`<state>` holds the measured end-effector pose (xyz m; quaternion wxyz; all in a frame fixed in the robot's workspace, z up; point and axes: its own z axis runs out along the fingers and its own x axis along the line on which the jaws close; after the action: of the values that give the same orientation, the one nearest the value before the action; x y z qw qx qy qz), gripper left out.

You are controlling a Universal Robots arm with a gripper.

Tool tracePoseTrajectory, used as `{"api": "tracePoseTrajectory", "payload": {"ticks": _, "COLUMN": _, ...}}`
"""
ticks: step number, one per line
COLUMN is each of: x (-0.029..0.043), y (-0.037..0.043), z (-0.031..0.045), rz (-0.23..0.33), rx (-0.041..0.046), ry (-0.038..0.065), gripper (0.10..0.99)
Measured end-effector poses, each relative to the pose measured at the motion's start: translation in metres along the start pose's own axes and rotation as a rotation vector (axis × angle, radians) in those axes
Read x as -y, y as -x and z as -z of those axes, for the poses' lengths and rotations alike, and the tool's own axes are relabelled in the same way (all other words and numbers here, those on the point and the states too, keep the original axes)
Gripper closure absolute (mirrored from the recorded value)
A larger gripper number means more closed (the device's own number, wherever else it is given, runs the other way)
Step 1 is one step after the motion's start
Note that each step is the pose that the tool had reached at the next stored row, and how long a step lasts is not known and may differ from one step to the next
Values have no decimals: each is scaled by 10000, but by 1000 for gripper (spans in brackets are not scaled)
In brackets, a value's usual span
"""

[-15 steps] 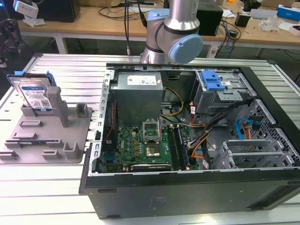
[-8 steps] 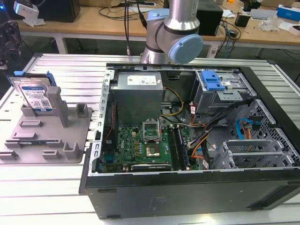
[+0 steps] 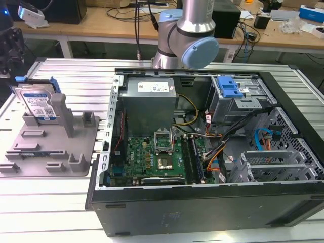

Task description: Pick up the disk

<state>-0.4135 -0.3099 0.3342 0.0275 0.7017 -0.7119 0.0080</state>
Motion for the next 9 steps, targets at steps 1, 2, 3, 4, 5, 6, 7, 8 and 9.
{"api": "tracePoseTrajectory", "payload": {"ticks": 1, "x": 0, "y": 3, "z": -6, "rz": 0, "rx": -7, "ry": -23, "gripper": 529}}
{"api": "tracePoseTrajectory", "payload": {"ticks": 2, "x": 0, "y": 3, "z": -11, "rz": 0, "rx": -10, "ry": -53, "gripper": 529}}
{"api": "tracePoseTrajectory", "payload": {"ticks": 3, "x": 1, "y": 3, "z": -17, "rz": 3, "rx": -9, "ry": -98, "gripper": 529}}
{"api": "tracePoseTrajectory", "payload": {"ticks": 4, "x": 1, "y": 4, "z": -24, "rz": 5, "rx": -7, "ry": -146, "gripper": 529}}
{"api": "tracePoseTrajectory", "payload": {"ticks": 5, "x": -1, "y": 5, "z": -31, "rz": 12, "rx": -7, "ry": -205, "gripper": 529}}
{"api": "tracePoseTrajectory", "payload": {"ticks": 6, "x": -4, "y": 6, "z": -40, "rz": 26, "rx": -6, "ry": -248, "gripper": 529}}
{"api": "tracePoseTrajectory", "payload": {"ticks": 7, "x": -6, "y": 6, "z": -48, "rz": 39, "rx": -5, "ry": -266, "gripper": 529}}
{"api": "tracePoseTrajectory", "payload": {"ticks": 8, "x": -12, "y": 6, "z": -54, "rz": 53, "rx": -7, "ry": -272, "gripper": 529}}
{"api": "tracePoseTrajectory", "payload": {"ticks": 9, "x": -13, "y": 6, "z": -61, "rz": 58, "rx": -8, "ry": -274, "gripper": 529}}
